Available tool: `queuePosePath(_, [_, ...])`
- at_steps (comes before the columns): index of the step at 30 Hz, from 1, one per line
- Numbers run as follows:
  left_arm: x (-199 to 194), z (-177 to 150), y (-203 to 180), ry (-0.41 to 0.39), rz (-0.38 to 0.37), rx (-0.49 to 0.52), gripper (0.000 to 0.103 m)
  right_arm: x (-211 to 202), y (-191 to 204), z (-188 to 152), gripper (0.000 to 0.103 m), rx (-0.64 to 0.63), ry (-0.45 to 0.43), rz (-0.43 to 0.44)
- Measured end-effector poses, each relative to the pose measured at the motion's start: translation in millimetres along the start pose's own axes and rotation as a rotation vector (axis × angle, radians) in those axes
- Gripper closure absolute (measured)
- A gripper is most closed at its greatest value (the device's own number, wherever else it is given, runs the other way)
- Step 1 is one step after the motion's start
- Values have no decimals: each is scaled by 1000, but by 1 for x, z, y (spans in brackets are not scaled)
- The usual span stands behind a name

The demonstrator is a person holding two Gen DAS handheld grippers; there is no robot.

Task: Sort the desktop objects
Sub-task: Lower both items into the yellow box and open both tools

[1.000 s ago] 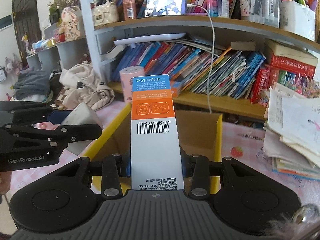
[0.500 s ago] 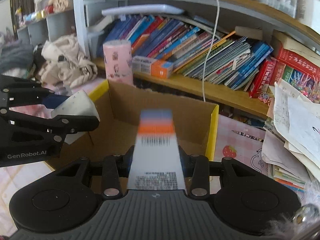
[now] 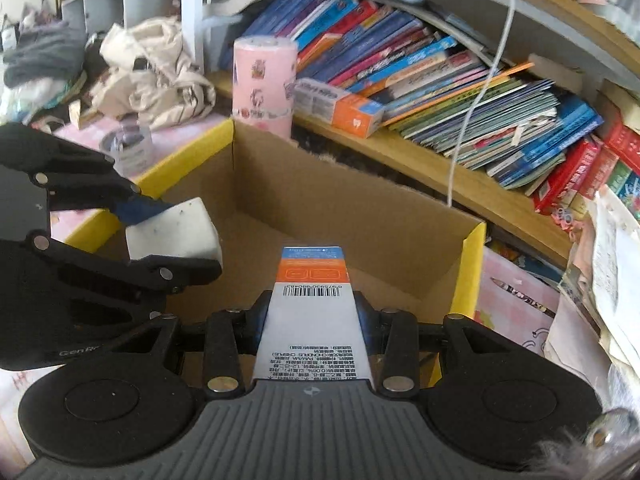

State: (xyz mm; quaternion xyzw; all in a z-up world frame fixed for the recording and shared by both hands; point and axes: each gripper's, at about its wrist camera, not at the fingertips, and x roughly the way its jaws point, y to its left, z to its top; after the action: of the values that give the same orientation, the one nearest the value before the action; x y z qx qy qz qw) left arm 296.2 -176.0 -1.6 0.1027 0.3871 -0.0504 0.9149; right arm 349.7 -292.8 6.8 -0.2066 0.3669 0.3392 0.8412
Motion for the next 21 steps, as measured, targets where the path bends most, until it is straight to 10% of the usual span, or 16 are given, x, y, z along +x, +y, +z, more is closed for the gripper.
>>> queuePosePath(21, [16, -7, -8, 49, 53, 125, 66, 25, 1, -11, 65, -8, 125, 41])
